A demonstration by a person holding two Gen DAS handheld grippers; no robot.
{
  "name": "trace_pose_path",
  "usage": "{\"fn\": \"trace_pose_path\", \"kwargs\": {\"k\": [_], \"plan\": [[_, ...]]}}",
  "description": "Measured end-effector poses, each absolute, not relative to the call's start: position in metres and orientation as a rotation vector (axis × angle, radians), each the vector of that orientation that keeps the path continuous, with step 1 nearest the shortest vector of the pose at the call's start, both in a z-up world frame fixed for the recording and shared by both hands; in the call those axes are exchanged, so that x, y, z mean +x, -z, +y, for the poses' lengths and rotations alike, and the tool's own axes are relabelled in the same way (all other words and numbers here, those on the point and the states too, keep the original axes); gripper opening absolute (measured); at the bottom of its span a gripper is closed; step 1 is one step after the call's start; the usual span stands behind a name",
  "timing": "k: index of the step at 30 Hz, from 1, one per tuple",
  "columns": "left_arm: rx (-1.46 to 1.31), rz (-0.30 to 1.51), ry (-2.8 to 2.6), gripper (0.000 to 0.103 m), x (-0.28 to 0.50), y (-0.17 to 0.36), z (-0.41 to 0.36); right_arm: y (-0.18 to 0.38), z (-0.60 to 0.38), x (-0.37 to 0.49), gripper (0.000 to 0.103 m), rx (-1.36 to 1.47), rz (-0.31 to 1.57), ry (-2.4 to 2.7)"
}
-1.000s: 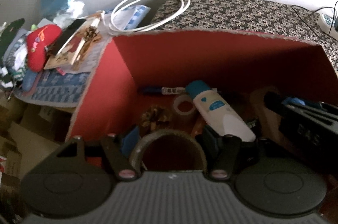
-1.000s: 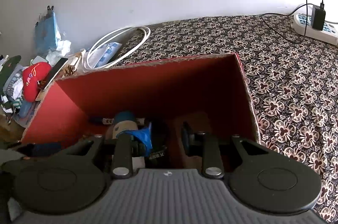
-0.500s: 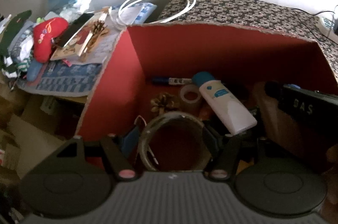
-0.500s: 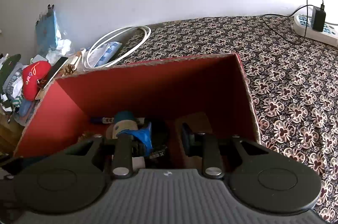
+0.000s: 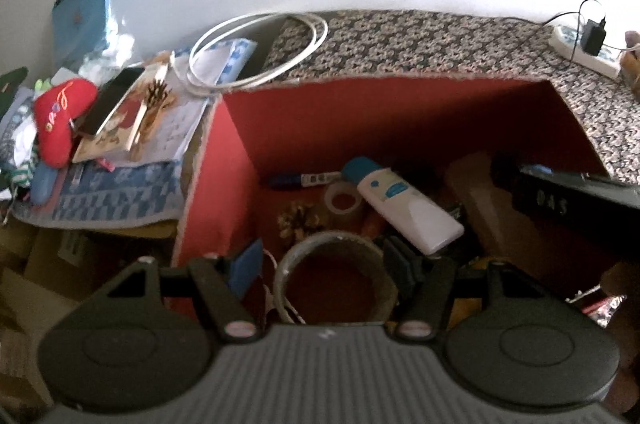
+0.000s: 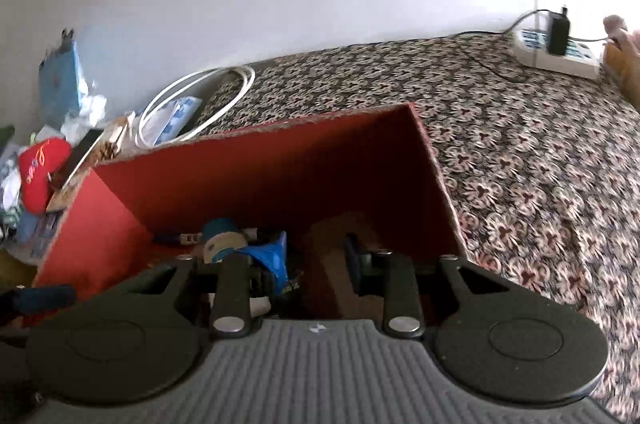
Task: Organize rigid objects
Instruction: 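Lift the right gripper out of the red box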
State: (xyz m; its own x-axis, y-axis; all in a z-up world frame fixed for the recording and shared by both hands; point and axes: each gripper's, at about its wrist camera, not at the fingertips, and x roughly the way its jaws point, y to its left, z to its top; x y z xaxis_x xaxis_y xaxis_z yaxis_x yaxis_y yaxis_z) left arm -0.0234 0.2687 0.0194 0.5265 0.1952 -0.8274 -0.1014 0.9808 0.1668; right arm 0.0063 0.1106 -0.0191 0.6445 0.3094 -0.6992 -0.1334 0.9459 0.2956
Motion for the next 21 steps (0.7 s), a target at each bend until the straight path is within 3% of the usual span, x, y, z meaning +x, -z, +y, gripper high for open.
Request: {"fn": "trace_pose_path", "kwargs": {"k": [11, 21], "plan": [[0.116, 0.923, -0.080, 0.068, -0.036, -0.051, 0.265, -0.023, 0.090, -0.030, 0.016, 0.303, 0.812, -0.166], [0.143, 0.838, 0.097, 0.074, -0.048, -0.079, 0.197, -0.041, 0.014, -0.063, 0.017, 0.296, 0.756, 0.062]]}}
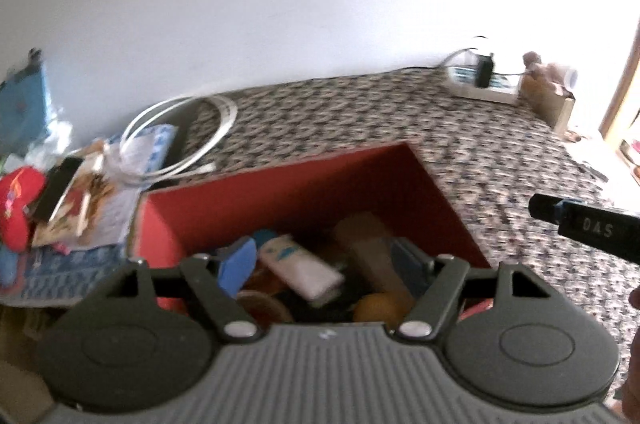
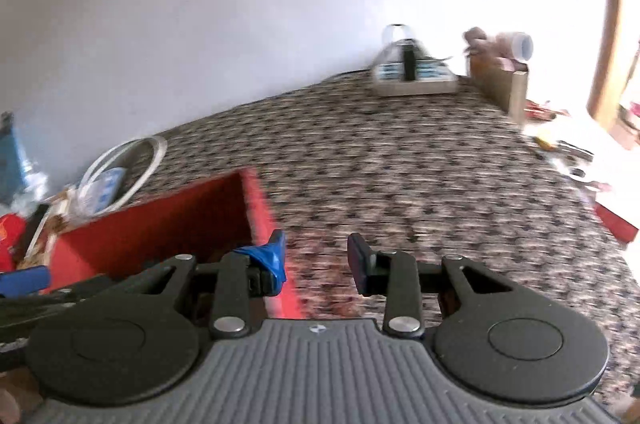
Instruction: Organize rigid objects
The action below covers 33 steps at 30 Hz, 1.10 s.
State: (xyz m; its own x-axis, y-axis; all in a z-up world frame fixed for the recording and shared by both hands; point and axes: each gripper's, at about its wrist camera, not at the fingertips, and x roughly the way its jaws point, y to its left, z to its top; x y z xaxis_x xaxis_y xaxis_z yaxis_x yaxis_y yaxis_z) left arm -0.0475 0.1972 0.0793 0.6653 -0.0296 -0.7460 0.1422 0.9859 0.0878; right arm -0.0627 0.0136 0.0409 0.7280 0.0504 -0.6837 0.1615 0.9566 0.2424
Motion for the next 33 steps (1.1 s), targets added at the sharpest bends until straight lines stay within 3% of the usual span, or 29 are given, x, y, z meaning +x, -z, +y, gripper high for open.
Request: {"fn": "trace_pose_path", "kwargs": {"k": [18, 33], "plan": [[0.256, 0.867, 0.224, 0.075, -0.063, -0.056, 0.033, -0.018, -0.112, -0.087, 0.018, 0.229, 0.820, 0.225], [0.242, 0.928, 0.130, 0.075, -0.043, -0.044, 0.033, -0.007, -0.129, -0.061, 0.019, 0.235, 0.914, 0.143]]}}
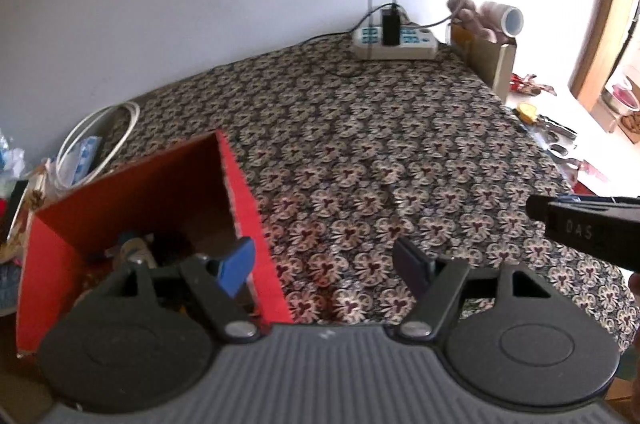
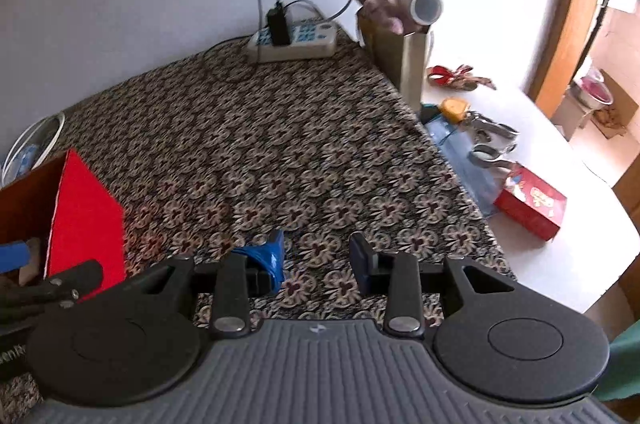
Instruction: Organize rigid objects
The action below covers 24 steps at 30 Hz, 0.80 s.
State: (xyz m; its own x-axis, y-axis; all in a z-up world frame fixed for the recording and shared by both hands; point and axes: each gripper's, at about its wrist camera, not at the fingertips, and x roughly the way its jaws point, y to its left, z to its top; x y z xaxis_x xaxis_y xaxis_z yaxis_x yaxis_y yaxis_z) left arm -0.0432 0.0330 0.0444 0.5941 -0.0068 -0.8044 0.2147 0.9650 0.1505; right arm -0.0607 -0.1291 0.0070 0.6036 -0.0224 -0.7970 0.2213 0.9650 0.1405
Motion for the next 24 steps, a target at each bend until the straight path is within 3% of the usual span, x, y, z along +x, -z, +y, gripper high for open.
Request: {"fn": "trace_pose_path", "kwargs": {"k": [24], "plan": [[0.132, 0.945, -0.071, 0.075, -0.055, -0.067, 0.175, -0.043, -0.004, -0.060, 0.019, 0.183, 0.915, -0.149]]}}
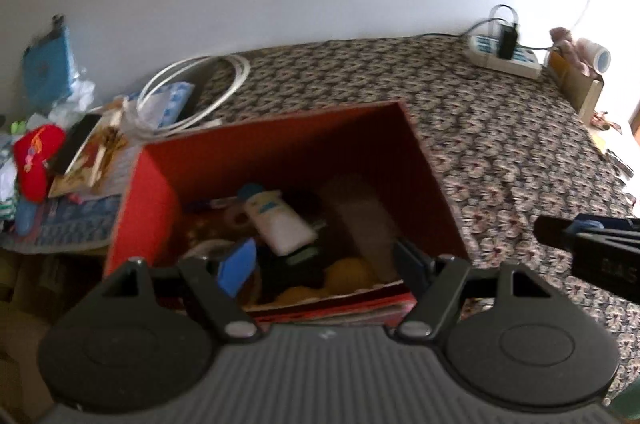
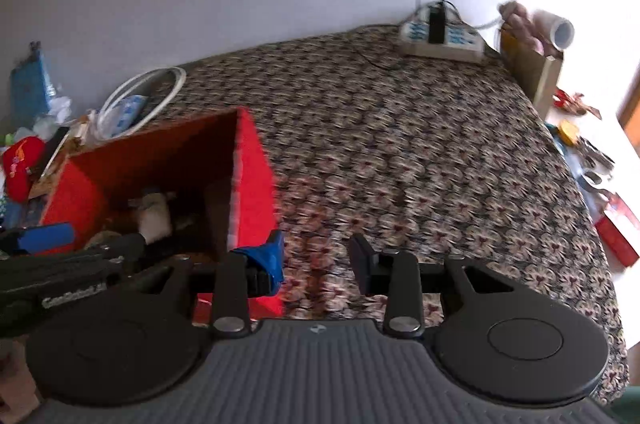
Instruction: Organize rigid objects
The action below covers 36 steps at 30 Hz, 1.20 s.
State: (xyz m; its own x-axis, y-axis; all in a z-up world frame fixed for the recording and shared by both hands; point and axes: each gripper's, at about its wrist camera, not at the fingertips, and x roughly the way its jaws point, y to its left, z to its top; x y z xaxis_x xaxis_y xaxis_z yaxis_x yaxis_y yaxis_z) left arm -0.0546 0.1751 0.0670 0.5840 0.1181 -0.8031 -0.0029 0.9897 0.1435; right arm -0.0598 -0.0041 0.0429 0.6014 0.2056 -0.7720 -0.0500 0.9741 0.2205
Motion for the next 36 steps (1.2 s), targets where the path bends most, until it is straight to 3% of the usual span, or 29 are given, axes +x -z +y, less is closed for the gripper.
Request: {"fn": "trace_pose_path", "kwargs": {"k": [16, 36], "plan": [[0.157, 0.892, -0.200, 0.075, -0.050, -0.076, 0.275, -0.060, 0.083, -0.054, 0.019, 0.124, 0.823, -0.215], [0.135, 0.894, -0.195, 0.075, -0.043, -0.064, 0.303, -0.048, 0.119, -0.042, 0.020, 0.112, 0.814, -0.140]]}}
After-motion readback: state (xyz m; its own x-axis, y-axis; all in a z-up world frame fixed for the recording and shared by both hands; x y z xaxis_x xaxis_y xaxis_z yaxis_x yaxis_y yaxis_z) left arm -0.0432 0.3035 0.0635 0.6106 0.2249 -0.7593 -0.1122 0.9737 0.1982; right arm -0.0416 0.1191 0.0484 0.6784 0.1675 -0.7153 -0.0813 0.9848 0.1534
